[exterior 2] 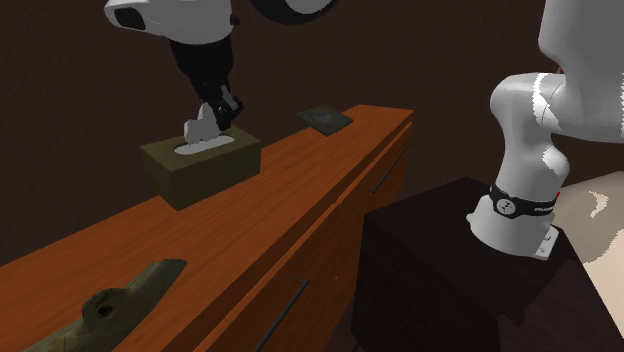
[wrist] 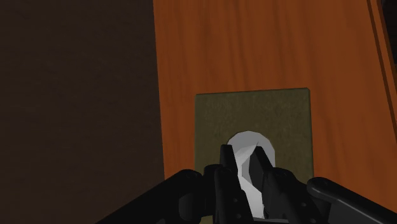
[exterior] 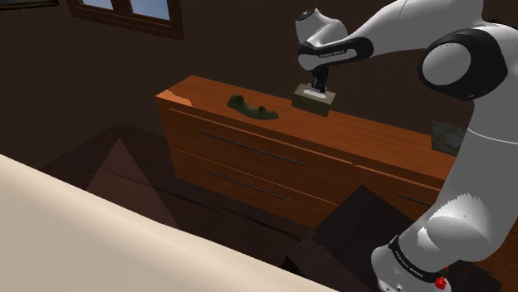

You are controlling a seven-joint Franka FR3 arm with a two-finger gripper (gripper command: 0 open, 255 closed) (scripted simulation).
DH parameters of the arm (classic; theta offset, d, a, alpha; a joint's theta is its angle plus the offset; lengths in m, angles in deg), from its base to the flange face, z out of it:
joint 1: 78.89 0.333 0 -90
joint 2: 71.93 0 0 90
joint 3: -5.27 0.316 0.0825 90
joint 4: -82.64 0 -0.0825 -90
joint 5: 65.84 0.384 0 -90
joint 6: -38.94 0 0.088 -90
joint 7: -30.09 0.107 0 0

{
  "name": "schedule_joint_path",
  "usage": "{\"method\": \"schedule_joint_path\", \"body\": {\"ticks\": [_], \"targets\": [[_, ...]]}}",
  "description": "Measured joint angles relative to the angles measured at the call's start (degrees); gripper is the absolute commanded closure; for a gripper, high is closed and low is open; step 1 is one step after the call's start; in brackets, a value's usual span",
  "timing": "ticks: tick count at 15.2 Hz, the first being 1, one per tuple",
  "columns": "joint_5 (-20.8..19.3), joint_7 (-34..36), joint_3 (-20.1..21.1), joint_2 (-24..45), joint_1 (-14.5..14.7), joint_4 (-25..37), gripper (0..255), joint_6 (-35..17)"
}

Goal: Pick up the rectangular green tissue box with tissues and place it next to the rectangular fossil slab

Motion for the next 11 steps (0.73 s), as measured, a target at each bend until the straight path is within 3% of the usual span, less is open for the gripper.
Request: {"method": "schedule_joint_path", "body": {"ticks": [11], "targets": [[0.88,-3.79,0.13,-0.95,0.33,6.75,255,6.77]]}}
